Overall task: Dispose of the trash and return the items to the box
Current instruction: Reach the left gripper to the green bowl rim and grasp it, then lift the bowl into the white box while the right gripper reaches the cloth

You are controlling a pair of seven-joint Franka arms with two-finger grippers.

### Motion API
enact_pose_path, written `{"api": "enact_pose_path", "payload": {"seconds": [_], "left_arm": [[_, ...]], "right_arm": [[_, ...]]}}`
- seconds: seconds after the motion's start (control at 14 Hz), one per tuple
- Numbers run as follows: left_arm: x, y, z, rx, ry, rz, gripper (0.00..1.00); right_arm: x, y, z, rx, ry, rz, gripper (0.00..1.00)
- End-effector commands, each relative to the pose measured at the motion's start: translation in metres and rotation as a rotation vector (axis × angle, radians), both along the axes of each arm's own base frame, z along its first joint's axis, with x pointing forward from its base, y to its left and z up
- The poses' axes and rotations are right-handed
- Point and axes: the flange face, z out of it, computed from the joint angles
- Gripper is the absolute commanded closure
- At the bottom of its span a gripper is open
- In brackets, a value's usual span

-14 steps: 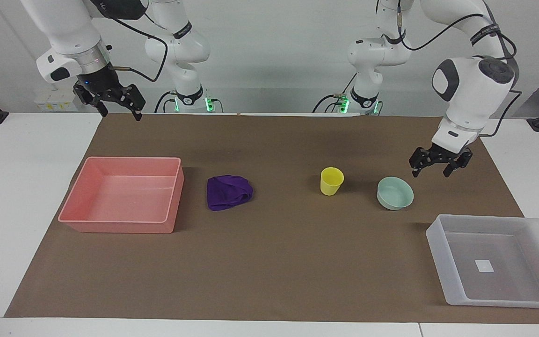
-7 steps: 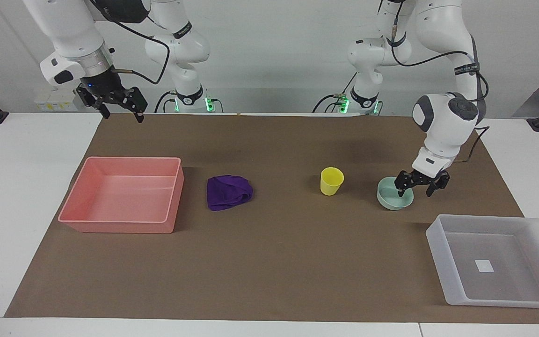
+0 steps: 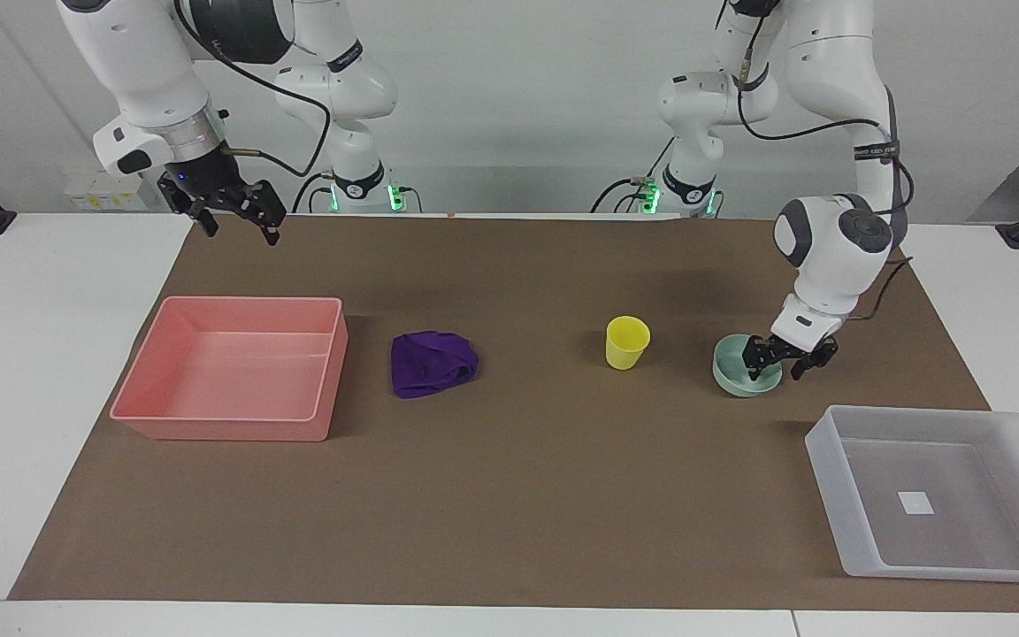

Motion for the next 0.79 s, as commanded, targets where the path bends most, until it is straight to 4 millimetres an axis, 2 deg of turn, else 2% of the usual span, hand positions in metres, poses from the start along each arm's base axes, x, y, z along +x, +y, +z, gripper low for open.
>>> {"api": "enact_pose_path", "payload": {"seconds": [0.0, 0.14, 0.21, 0.36, 0.43, 0.57, 0.71], "left_arm": [[-0.004, 0.001, 0.007, 0.012, 0.006, -0.001, 1.0], [-0.002, 0.001, 0.024, 0.014, 0.009, -0.005, 1.0], [0.001, 0.002, 0.037, 0.016, 0.013, -0.007, 1.0], [0.013, 0.007, 0.066, 0.019, 0.02, -0.005, 1.0], [0.021, 0.01, 0.082, 0.021, 0.022, -0.016, 1.0], [0.036, 0.026, 0.111, 0.027, 0.017, -0.026, 1.0], [0.051, 0.029, 0.122, 0.036, -0.019, -0.036, 1.0]], "right_arm": [[-0.006, 0.02, -0.015, 0.0, -0.043, 0.032, 0.0], [0.002, 0.03, -0.021, -0.001, -0.063, 0.059, 0.0], [0.005, 0.044, -0.026, 0.001, -0.069, 0.083, 0.0], [0.013, 0.057, -0.036, 0.0, -0.076, 0.109, 0.0], [0.016, 0.075, -0.042, 0.003, -0.083, 0.138, 0.0], [0.025, 0.096, -0.055, 0.016, -0.095, 0.157, 0.0], [0.031, 0.115, -0.065, 0.022, -0.111, 0.155, 0.0]]}}
